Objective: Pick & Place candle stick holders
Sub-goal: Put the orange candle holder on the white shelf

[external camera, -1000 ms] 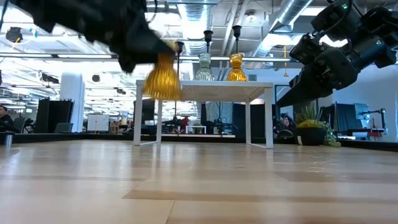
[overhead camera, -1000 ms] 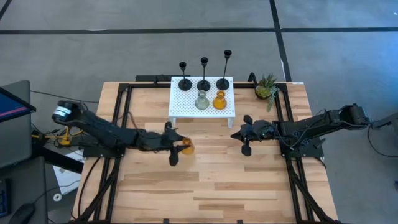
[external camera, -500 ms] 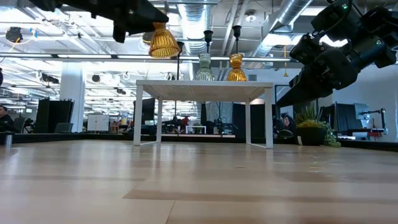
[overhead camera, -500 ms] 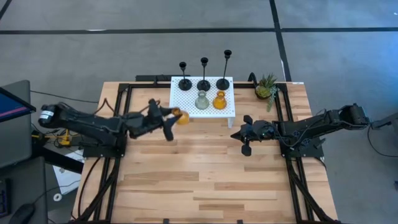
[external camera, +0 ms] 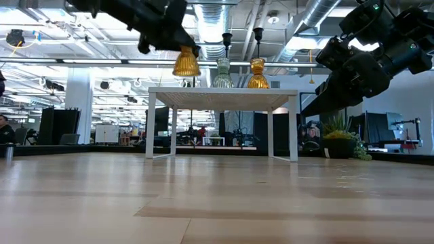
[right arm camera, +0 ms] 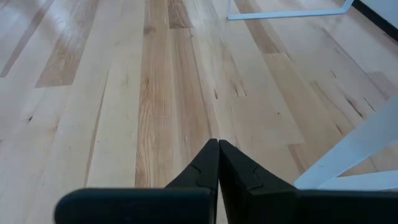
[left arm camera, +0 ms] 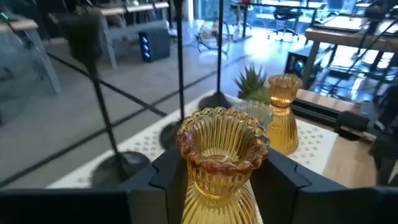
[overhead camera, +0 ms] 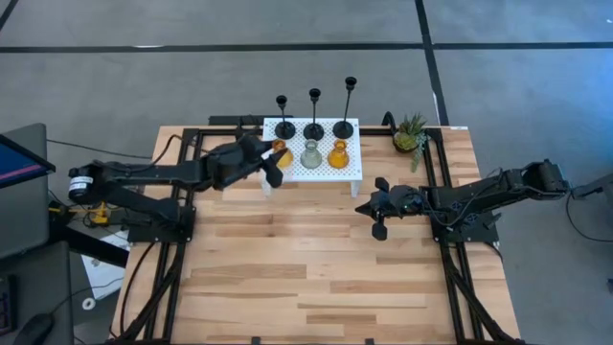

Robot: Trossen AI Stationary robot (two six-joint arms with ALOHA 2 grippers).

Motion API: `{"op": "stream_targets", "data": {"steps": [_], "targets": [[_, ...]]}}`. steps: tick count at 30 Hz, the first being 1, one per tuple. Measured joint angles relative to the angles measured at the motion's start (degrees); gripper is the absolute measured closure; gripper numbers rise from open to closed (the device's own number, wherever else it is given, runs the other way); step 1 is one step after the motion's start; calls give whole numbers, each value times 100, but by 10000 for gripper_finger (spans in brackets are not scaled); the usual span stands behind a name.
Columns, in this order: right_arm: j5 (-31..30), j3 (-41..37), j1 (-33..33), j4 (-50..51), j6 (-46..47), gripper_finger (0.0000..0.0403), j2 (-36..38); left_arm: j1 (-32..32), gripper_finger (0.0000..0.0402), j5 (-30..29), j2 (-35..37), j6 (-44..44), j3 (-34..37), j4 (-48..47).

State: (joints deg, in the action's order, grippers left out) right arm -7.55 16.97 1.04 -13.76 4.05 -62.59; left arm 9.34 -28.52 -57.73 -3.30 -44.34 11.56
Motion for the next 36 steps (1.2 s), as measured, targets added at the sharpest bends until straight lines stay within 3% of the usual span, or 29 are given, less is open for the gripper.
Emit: {"op": "stream_targets", "data": {"steps": [14, 36], "targets": [[0, 0, 0, 0, -2, 403, 0, 861, 260, 987, -655, -652, -1, 49], [0, -2, -2, 1, -2, 403, 0, 744, 245, 1140, -788, -611, -7, 178]]}}
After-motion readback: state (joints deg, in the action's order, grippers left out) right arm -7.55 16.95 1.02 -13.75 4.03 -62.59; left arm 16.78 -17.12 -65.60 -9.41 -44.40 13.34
